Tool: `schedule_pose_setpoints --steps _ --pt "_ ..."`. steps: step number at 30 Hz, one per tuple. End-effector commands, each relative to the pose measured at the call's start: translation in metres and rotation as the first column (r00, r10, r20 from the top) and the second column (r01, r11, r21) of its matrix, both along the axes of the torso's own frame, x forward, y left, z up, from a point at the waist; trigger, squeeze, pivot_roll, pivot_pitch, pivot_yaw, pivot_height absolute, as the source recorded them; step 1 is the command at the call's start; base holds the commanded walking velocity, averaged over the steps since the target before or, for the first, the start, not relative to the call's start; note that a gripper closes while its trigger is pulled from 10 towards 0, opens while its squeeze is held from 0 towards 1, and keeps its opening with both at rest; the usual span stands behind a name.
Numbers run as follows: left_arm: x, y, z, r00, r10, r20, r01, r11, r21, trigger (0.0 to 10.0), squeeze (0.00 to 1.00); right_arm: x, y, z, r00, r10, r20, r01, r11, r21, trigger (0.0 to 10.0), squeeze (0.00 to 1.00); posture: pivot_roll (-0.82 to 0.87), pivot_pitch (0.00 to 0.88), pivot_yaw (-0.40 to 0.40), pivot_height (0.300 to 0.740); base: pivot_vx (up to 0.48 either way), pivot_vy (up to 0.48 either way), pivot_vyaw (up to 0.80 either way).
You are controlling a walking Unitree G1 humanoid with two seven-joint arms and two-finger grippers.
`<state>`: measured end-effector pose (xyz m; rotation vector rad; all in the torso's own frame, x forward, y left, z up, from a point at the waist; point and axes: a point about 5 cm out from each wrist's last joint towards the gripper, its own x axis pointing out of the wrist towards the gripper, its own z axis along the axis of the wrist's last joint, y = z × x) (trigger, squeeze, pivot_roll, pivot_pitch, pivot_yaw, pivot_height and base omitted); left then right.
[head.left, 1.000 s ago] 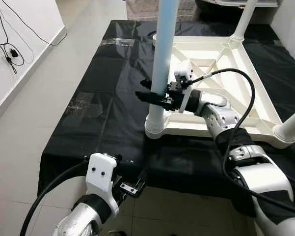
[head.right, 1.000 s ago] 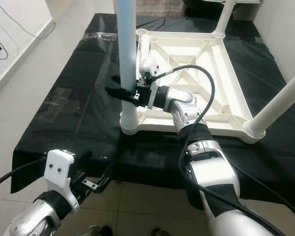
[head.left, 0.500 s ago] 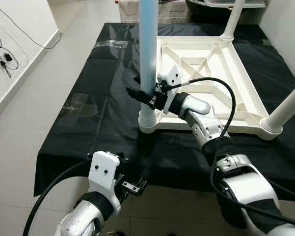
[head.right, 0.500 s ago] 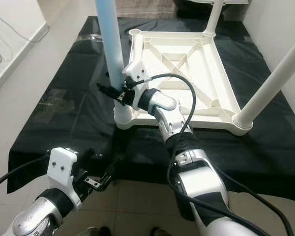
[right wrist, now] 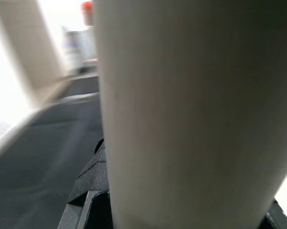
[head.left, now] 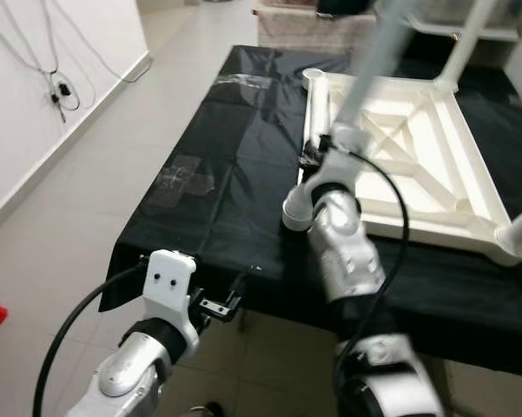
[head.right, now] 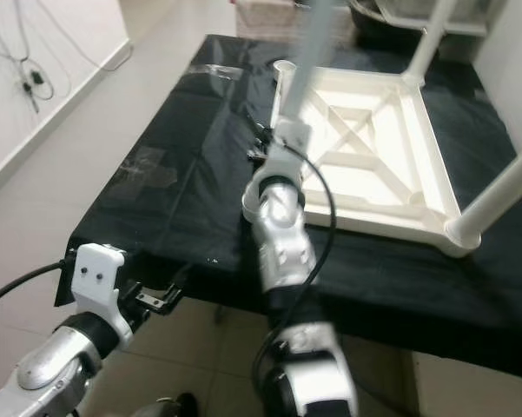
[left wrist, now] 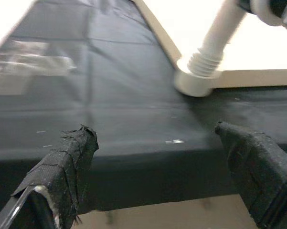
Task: Building children table
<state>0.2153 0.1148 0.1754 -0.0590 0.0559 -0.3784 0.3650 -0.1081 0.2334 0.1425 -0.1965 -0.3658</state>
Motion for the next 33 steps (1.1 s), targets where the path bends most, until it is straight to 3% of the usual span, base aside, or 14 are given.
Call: schedule_pose_setpoints --steps 1,2,4,5,8,12,14,15,19,22,24,30,32,33 --pt "0.001 0.006 -0.003 1.000 0.024 -0.005 -0.023 0.999 0.025 10.0 0.00 -0.021 0.023 -0.062 0.967 -0.114 -0.228 0.129 0.990 0.052 10.0 0.00 0.17 0.235 -0.008 0.740 0.000 0.000 0.00" --pt "0.003 0.010 -0.002 0.999 0.037 0.000 -0.037 0.999 0.029 10.0 0.00 -0.026 0.038 -0.056 0.976 -0.121 -0.180 0.126 0.992 0.014 10.0 0.00 0.18 0.231 -0.006 0.740 0.000 0.000 0.00" --pt "0.003 0.010 -0.002 0.999 0.037 0.000 -0.037 0.999 0.029 10.0 0.00 -0.026 0.038 -0.056 0.976 -0.121 -0.180 0.126 0.992 0.014 10.0 0.00 0.18 0.231 -0.006 0.740 0.000 0.000 0.00" --pt "0.004 0.012 -0.001 0.999 0.046 0.003 -0.046 0.998 0.031 10.0 0.00 -0.030 0.053 -0.054 0.982 -0.098 -0.161 0.097 0.995 -0.013 10.0 0.00 0.18 0.228 -0.010 0.740 0.000 0.000 0.00" --pt "0.005 0.015 -0.001 0.999 0.049 0.006 -0.050 0.998 0.040 10.0 0.00 -0.035 0.070 -0.049 0.986 -0.069 -0.151 0.058 0.995 -0.080 10.0 0.00 0.18 0.225 -0.008 0.740 0.000 0.000 0.00" --pt "0.005 0.015 -0.001 0.999 0.048 0.008 -0.048 0.998 0.044 10.0 0.00 -0.035 0.071 -0.049 0.983 -0.074 -0.169 0.055 0.992 -0.114 10.0 0.00 0.17 0.223 -0.008 0.740 0.000 0.000 0.00" --pt "0.005 0.015 -0.002 0.999 0.047 0.007 -0.047 0.998 0.044 10.0 0.00 -0.031 0.068 -0.057 0.967 -0.069 -0.243 0.039 0.991 -0.127 10.0 0.00 0.16 0.220 -0.008 0.740 0.000 0.000 0.00" --pt "0.006 0.014 -0.003 0.999 0.044 0.007 -0.044 0.998 0.042 10.0 0.00 -0.025 0.065 -0.073 0.928 -0.006 -0.372 -0.025 0.997 -0.078 10.0 0.00 0.16 0.215 -0.011 0.740 0.000 0.000 0.00" --pt "0.006 0.013 -0.004 0.999 0.041 0.006 -0.042 0.998 0.040 10.0 0.00 -0.020 0.067 -0.087 0.884 0.143 -0.446 -0.145 0.989 0.030 10.0 0.00 0.16 0.212 -0.008 0.740 0.000 0.000 0.00" --pt "0.005 0.012 -0.005 0.999 0.038 0.007 -0.038 0.998 0.041 10.0 0.00 -0.015 0.072 -0.090 0.845 0.336 -0.416 -0.316 0.941 0.119 10.0 0.00 0.16 0.208 -0.011 0.740 0.000 0.000 0.00" --pt "0.004 0.014 -0.006 0.999 0.037 0.005 -0.037 0.998 0.043 10.0 0.00 -0.013 0.076 -0.093 0.779 0.460 -0.427 -0.397 0.888 0.233 10.0 0.00 0.16 0.206 -0.014 0.740 0.000 0.000 0.00" --pt "0.004 0.014 -0.006 0.999 0.038 0.006 -0.038 0.998 0.047 10.0 0.00 -0.009 0.074 -0.091 0.742 0.546 -0.390 -0.483 0.838 0.254 10.0 0.00 0.16 0.202 -0.014 0.740 0.000 0.000 0.00" --pt "0.004 0.014 -0.006 0.999 0.038 0.008 -0.038 0.998 0.048 10.0 0.00 -0.008 0.072 -0.090 0.719 0.592 -0.363 -0.530 0.806 0.264 10.0 0.00 0.16 0.202 -0.016 0.740 0.000 0.000 0.00" --pt "0.004 0.014 -0.005 0.999 0.036 0.010 -0.037 0.998 0.049 10.0 0.00 -0.008 0.073 -0.089 0.682 0.656 -0.323 -0.596 0.755 0.275 10.0 0.00 0.16 0.202 -0.011 0.740 0.000 0.000 0.00"
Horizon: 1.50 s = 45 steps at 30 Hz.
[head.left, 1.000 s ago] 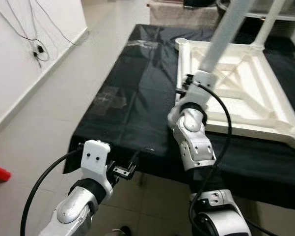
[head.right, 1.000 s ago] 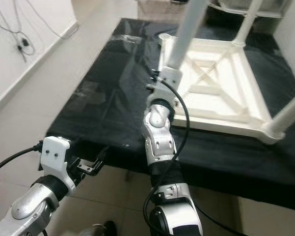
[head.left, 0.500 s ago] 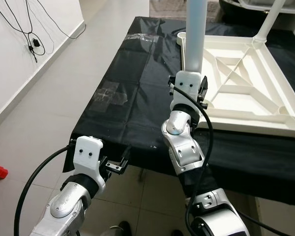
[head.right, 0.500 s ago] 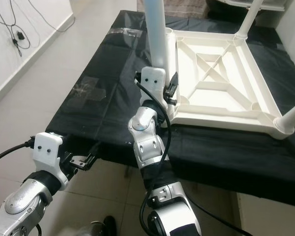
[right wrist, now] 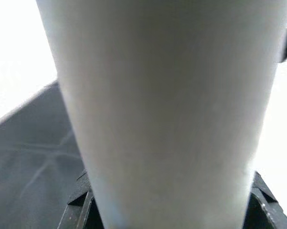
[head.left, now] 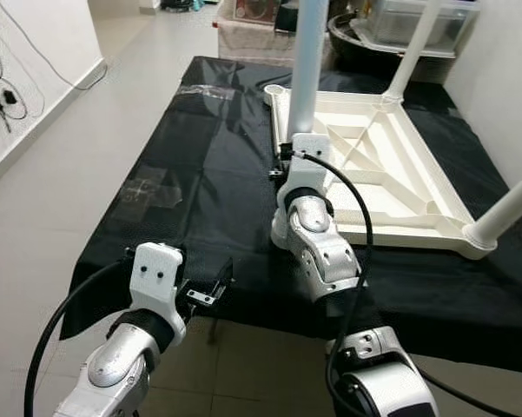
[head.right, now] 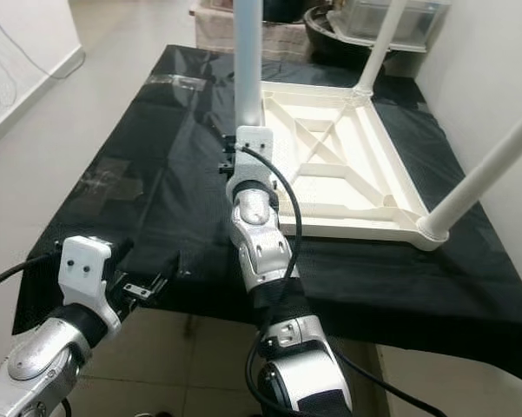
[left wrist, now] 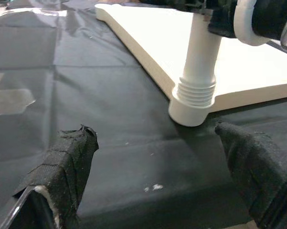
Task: Building children table
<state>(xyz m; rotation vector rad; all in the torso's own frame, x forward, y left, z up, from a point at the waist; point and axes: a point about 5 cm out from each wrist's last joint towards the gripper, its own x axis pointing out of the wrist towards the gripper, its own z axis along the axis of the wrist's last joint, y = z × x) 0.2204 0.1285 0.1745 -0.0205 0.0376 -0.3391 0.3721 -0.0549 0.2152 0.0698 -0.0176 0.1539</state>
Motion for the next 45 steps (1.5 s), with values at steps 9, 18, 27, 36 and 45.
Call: schedule_pose_setpoints --steps 9,18,27,36,45 --pt "0.000 0.002 -0.004 1.000 -0.008 -0.013 0.009 1.000 0.023 10.0 0.00 -0.030 0.029 -0.065 0.834 0.536 -0.131 -0.475 0.819 0.321 10.0 0.00 0.17 0.212 -0.006 0.740 0.000 0.000 0.00" --pt "-0.003 0.003 -0.001 1.000 -0.013 -0.006 0.013 0.999 0.034 10.0 0.00 -0.024 0.024 -0.069 0.704 0.707 -0.058 -0.667 0.688 0.287 10.0 0.00 0.19 0.231 -0.009 0.740 0.000 0.000 0.00" --pt "-0.004 0.006 0.001 1.000 -0.006 -0.003 0.006 0.999 0.049 10.0 0.00 -0.007 0.014 -0.069 0.826 0.546 -0.139 -0.523 0.835 0.171 10.0 0.00 0.19 0.247 -0.008 0.740 0.000 0.000 0.00" --pt "0.001 0.007 0.001 1.000 -0.006 0.004 0.005 0.999 0.051 10.0 0.00 0.000 -0.049 -0.076 0.939 -0.289 -0.186 0.287 0.957 -0.042 10.0 0.00 0.17 0.239 -0.004 0.740 0.000 0.000 0.00" --pt "0.006 0.003 0.003 1.000 -0.017 0.022 0.015 0.998 0.055 10.0 0.00 -0.020 -0.011 -0.055 0.735 -0.633 -0.244 0.661 0.749 0.048 10.0 0.00 0.19 0.221 -0.004 0.740 0.000 0.000 0.00"
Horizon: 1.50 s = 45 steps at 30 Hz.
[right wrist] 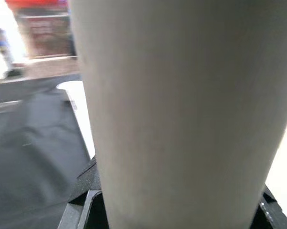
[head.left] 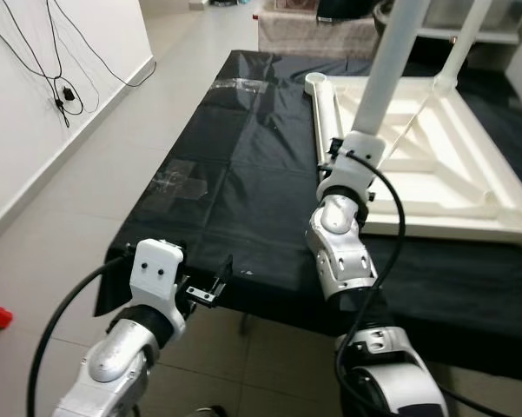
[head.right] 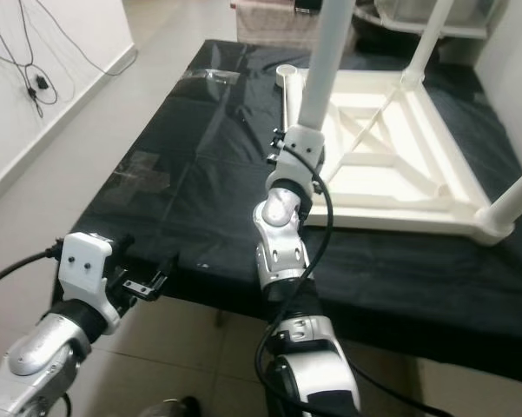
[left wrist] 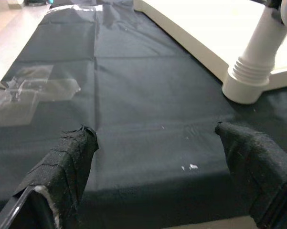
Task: Building children table
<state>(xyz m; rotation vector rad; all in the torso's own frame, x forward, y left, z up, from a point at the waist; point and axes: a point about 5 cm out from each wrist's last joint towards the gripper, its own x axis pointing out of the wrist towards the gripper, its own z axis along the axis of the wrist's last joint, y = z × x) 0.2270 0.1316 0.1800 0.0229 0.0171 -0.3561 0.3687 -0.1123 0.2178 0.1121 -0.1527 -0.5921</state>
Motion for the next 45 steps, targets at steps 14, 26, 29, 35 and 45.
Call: schedule_pose_setpoints --steps 14,26,29,35,45 --pt "-0.001 -0.002 -0.006 1.000 -0.006 -0.009 0.006 1.000 0.020 10.0 0.00 -0.018 0.070 -0.055 0.940 0.157 -0.303 -0.119 0.983 0.138 10.0 1.00 0.18 0.208 -0.005 0.740 0.000 0.000 0.00" --pt "-0.002 -0.003 -0.011 1.000 -0.012 -0.024 0.012 1.000 0.023 10.0 0.00 -0.019 0.056 -0.051 0.949 0.212 -0.234 -0.201 0.977 0.073 10.0 0.00 0.17 0.188 -0.002 0.740 0.000 0.000 0.00" --pt "-0.002 -0.002 -0.012 1.000 -0.012 -0.024 0.012 1.000 0.024 10.0 0.00 -0.021 0.055 -0.051 0.943 0.256 -0.214 -0.244 0.966 0.084 10.0 0.00 0.17 0.188 -0.002 0.740 0.000 0.000 0.00" --pt "0.000 -0.003 -0.015 0.999 -0.015 -0.029 0.016 1.000 0.023 10.0 0.00 -0.035 0.043 -0.053 0.919 0.346 -0.190 -0.339 0.938 0.070 10.0 0.00 0.16 0.168 -0.008 0.740 0.000 0.000 0.00" --pt "0.008 -0.006 -0.016 1.000 -0.014 -0.014 0.014 1.000 0.017 10.0 0.00 -0.066 0.014 -0.067 0.859 0.448 -0.250 -0.454 0.890 0.035 10.0 0.00 0.13 0.129 -0.013 0.740 0.000 0.000 0.00"
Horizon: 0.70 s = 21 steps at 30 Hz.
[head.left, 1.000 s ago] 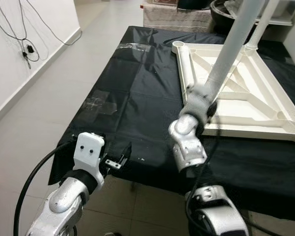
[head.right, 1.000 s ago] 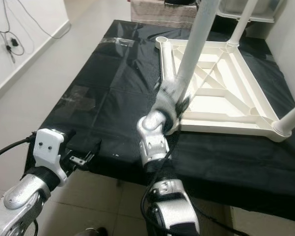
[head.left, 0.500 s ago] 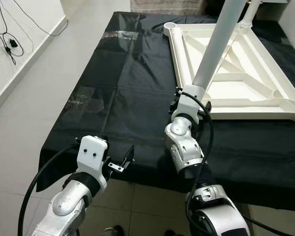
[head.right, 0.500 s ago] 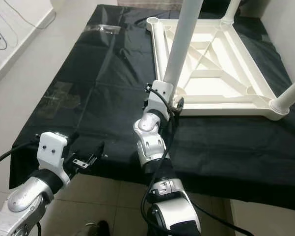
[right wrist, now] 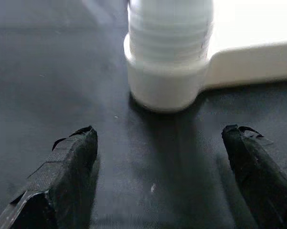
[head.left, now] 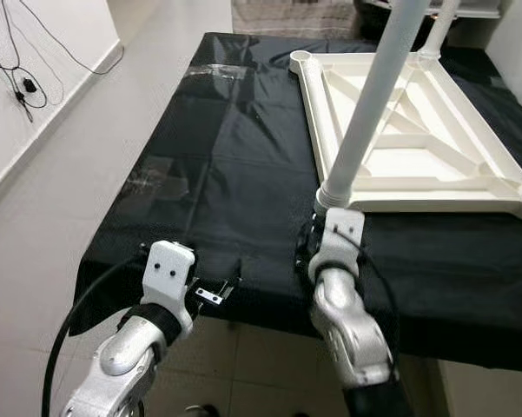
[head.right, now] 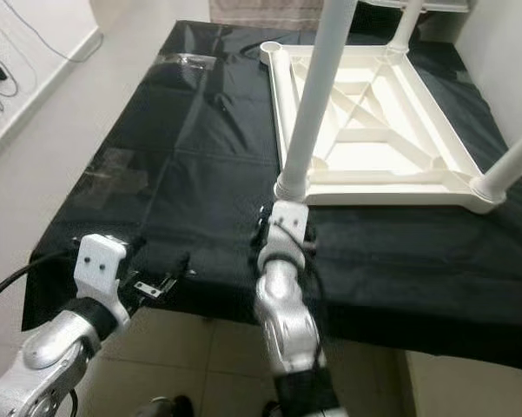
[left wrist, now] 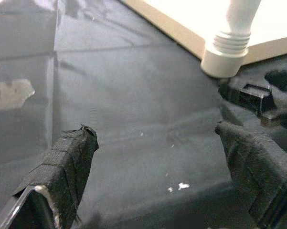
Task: Building children table
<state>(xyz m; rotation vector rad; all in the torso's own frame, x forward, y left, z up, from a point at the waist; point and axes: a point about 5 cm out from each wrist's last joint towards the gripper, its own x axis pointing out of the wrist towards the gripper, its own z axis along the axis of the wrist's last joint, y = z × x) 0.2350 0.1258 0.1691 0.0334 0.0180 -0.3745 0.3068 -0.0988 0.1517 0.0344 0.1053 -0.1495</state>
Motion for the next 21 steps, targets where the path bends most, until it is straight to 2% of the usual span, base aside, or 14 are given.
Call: schedule_pose_setpoints --steps 1,2,4,6,7,10,15,18,21 --pt "0.000 -0.001 -0.005 1.000 0.006 -0.012 -0.006 1.000 0.003 10.0 0.00 -0.006 -0.001 0.003 0.998 0.066 0.019 -0.067 0.997 0.031 10.0 0.00 0.13 0.121 -0.012 0.740 0.000 0.000 0.00" --pt "0.000 -0.001 -0.005 1.000 0.006 -0.012 -0.006 1.000 0.003 10.0 0.00 -0.006 -0.001 0.003 0.998 0.066 0.019 -0.067 0.997 0.031 10.0 0.00 0.13 0.121 -0.012 0.740 0.000 0.000 0.00" --pt "0.000 -0.001 -0.005 1.000 0.022 -0.004 -0.022 1.000 -0.004 10.0 0.00 -0.013 -0.001 0.009 0.983 0.165 0.085 -0.169 0.985 0.036 10.0 0.00 0.13 0.108 -0.014 0.740 0.000 0.000 0.00" --pt "0.000 -0.001 -0.005 1.000 0.022 -0.004 -0.022 1.000 -0.004 10.0 0.00 -0.013 -0.001 0.009 0.983 0.165 0.085 -0.169 0.985 0.036 10.0 0.00 0.13 0.108 -0.014 0.740 0.000 0.000 0.00" --pt "-0.001 0.000 -0.008 0.999 0.045 -0.019 -0.046 0.999 -0.026 10.0 0.00 -0.016 -0.002 0.009 0.966 0.230 0.114 -0.235 0.972 0.028 10.0 0.00 0.13 0.100 -0.018 0.740 0.000 0.000 0.00" --pt "-0.006 0.010 -0.025 0.987 0.134 -0.091 -0.140 0.988 -0.066 10.0 0.00 -0.026 -0.011 -0.001 0.922 0.367 0.123 -0.360 0.930 -0.077 10.0 0.00 0.12 0.079 -0.023 0.740 0.000 -0.372 0.00" --pt "-0.010 0.016 -0.038 0.978 0.161 -0.131 -0.170 0.983 -0.065 10.0 0.00 -0.031 -0.021 -0.011 0.925 0.370 0.084 -0.361 0.926 -0.109 10.0 0.00 0.12 0.063 -0.026 0.740 0.000 -0.438 0.00" --pt "-0.010 0.021 -0.049 0.969 0.184 -0.167 -0.197 0.978 -0.064 10.0 0.00 -0.028 -0.035 -0.018 0.950 0.309 0.047 -0.304 0.948 -0.091 10.0 0.00 0.12 0.044 -0.029 0.740 0.000 -0.434 0.00" --pt "-0.010 0.021 -0.049 0.968 0.187 -0.169 -0.200 0.978 -0.066 10.0 0.00 -0.026 -0.036 -0.018 0.952 0.303 0.047 -0.298 0.950 -0.092 10.0 0.00 0.12 0.044 -0.029 0.740 0.000 -0.431 0.00"
